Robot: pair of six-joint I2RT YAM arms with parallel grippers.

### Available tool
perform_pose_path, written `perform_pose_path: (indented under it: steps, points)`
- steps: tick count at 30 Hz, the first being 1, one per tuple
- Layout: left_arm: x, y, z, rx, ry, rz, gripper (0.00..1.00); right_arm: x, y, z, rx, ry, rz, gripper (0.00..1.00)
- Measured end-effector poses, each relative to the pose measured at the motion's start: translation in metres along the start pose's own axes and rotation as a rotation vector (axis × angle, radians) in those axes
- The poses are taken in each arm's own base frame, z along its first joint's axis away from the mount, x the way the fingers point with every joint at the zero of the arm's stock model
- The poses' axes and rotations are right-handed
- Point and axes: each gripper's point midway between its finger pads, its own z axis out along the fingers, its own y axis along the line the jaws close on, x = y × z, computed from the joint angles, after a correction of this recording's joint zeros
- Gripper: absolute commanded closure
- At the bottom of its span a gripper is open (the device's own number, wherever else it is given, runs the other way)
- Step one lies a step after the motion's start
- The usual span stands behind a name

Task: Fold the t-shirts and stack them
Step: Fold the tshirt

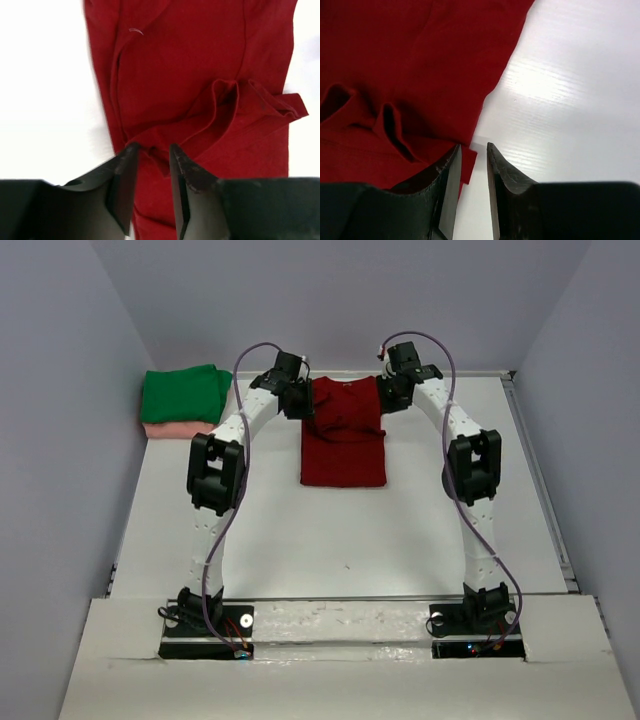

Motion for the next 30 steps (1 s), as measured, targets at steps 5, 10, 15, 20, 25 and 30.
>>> perform_pose_path:
  steps: [5, 10, 15, 20, 25, 30]
  points:
    - [-0.019, 0.001, -0.025, -0.065, -0.069, -0.009, 0.42, 0.015, 0.009, -0.019, -0.046, 0.031, 0.026, 0.7]
    - [-0.025, 0.004, -0.064, -0.136, -0.136, -0.056, 0.43, 0.015, 0.02, -0.043, -0.078, 0.02, 0.032, 0.82]
    - [0.0, -0.008, -0.082, -0.14, -0.125, -0.073, 1.0, 0.023, 0.047, -0.044, -0.143, 0.042, 0.017, 1.0]
    - [0.047, -0.033, -0.062, -0.046, -0.012, -0.085, 1.0, 0.04, 0.082, -0.039, -0.199, 0.084, -0.015, 1.0]
    - [0.088, -0.056, -0.039, 0.014, 0.102, -0.087, 1.0, 0.059, 0.104, -0.024, -0.23, 0.135, -0.024, 1.0]
    - [0.11, -0.068, -0.026, 0.028, 0.154, -0.073, 1.0, 0.081, 0.105, -0.015, -0.228, 0.188, -0.011, 1.0]
